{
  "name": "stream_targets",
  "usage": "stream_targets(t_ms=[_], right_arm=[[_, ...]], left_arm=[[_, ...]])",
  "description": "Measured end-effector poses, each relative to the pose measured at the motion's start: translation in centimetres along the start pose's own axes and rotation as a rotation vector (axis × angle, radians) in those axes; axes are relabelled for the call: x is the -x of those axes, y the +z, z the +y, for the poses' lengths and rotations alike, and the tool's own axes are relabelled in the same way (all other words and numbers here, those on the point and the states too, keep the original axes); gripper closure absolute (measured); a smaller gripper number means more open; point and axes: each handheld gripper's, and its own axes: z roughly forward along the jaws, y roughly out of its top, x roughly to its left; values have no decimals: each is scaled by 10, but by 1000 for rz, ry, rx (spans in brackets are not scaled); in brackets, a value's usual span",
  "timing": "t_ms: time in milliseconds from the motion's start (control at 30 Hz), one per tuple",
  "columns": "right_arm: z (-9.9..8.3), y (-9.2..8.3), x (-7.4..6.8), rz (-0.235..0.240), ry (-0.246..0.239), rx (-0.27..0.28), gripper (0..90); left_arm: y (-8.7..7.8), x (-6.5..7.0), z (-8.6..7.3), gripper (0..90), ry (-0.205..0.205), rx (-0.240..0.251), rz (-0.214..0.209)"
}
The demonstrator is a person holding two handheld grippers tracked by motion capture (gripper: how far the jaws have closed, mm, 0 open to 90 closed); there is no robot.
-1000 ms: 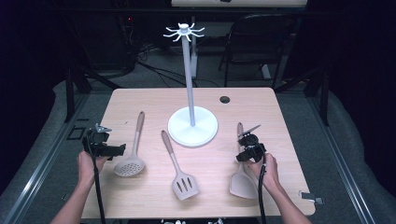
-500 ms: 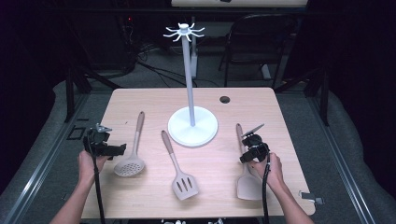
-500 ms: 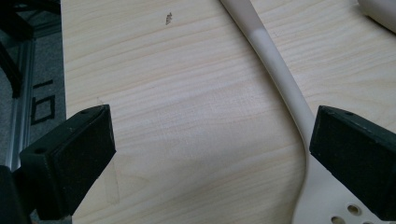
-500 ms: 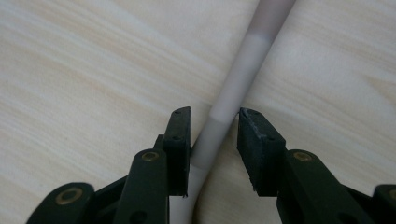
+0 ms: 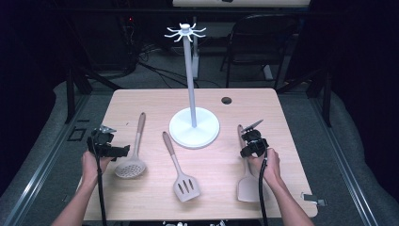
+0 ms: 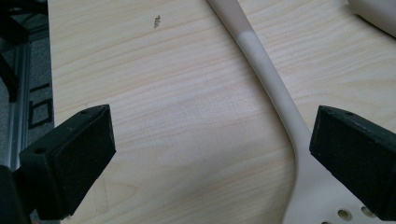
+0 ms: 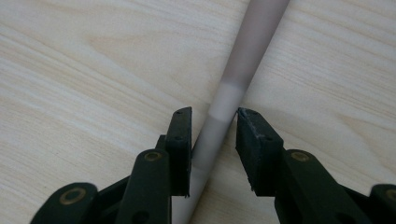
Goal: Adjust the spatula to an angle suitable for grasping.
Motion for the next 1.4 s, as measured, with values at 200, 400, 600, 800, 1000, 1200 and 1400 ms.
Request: stream_targets(t_ms=[200, 400, 600, 800, 1000, 1200, 1400], right_arm=[[0, 3, -1, 1, 7, 4, 659], [3, 8, -5, -42, -27, -27, 663], [3, 8, -1, -24, 6, -18, 686], [1, 8, 7, 21, 70, -4, 706], [-1, 7, 14, 80, 118, 15, 734], [0, 1, 11, 101, 97, 39, 773], [0, -12, 3, 96, 55, 85, 781]], left_arm=[[3, 1, 0, 0, -11, 0, -7], [4, 5, 1, 1, 3, 1, -5], [4, 3, 0, 1, 2, 0, -16], [3, 2, 0, 1, 0, 5, -18], [3, 3, 0, 0, 4, 4, -20], [2, 3, 0, 1, 1, 9, -18], [0, 3, 0, 1, -5, 23, -27]])
